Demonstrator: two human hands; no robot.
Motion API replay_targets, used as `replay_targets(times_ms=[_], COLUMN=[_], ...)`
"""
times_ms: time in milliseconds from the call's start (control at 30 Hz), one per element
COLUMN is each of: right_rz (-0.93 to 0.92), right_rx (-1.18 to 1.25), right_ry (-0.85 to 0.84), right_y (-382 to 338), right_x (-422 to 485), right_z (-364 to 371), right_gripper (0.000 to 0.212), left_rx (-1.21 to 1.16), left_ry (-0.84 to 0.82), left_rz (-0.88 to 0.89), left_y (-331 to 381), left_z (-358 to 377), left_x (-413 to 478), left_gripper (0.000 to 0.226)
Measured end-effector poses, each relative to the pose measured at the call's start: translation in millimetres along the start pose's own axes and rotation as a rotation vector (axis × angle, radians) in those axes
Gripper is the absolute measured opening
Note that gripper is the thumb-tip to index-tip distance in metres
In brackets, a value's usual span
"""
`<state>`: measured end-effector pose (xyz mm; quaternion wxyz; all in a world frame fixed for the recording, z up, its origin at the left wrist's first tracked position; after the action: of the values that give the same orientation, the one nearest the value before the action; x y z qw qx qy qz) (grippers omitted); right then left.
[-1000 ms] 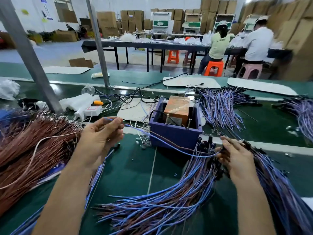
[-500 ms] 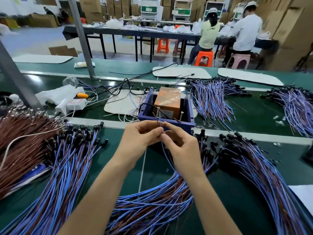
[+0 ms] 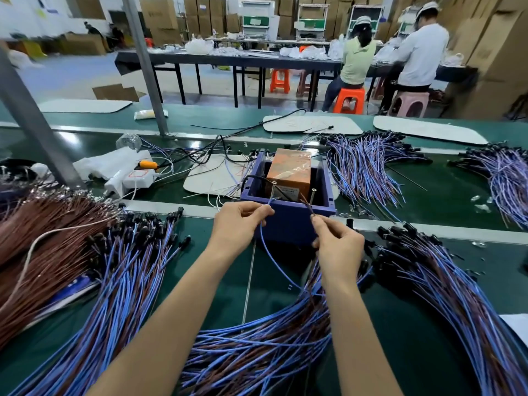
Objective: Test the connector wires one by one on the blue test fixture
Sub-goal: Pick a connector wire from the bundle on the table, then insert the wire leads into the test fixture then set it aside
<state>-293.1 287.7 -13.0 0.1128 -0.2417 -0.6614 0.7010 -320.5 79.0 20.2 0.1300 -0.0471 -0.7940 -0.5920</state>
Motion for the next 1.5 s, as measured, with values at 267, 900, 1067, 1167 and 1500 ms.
replay_targets(times_ms=[267, 900, 1067, 1167, 1500], right_rz=[-0.028, -0.043, -0.058, 0.05, -0.258], right_rx=[-0.074, -0.005, -0.143, -0.387, -1.063], right_ry=[0.2, 0.111, -0.519, -0.956, -0.918], right_y=[-6.0, -4.8, -9.0, 9.8, 44.1], right_x=[8.4, -3.3, -37.7, -78.5, -99.9], right_z=[-19.8, -8.7, 20.9, 39.3, 84.6], right_gripper=[0.015, 0.013, 0.015, 0.023, 0.028], left_rx=[0.094, 0.133, 0.142, 0.117, 1.202], left_ry=[-0.005, -0.122, -0.968, -1.425, -0.475], left_rz=[-0.012, 0.075, 0.063, -0.066, -0.074], left_y=[-9.2, 6.0, 24.3, 23.5, -79.4], left_z=[-1.0, 1.4, 9.3, -23.6, -111.7], left_x=[15.0, 7.0, -69.3, -121.6, -17.8], left_gripper=[0.021, 0.019, 0.023, 0.045, 0.034])
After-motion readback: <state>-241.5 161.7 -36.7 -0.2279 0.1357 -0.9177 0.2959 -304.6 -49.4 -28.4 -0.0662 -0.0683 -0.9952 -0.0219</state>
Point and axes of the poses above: each hand's wrist, its own x-axis towards the middle knuckle, its own z-axis out of the palm, y = z × x, the point moved 9 cm from there along x, towards the middle knuckle, and after that the axes turned 11 degrees about z, right-handed, at the moved point
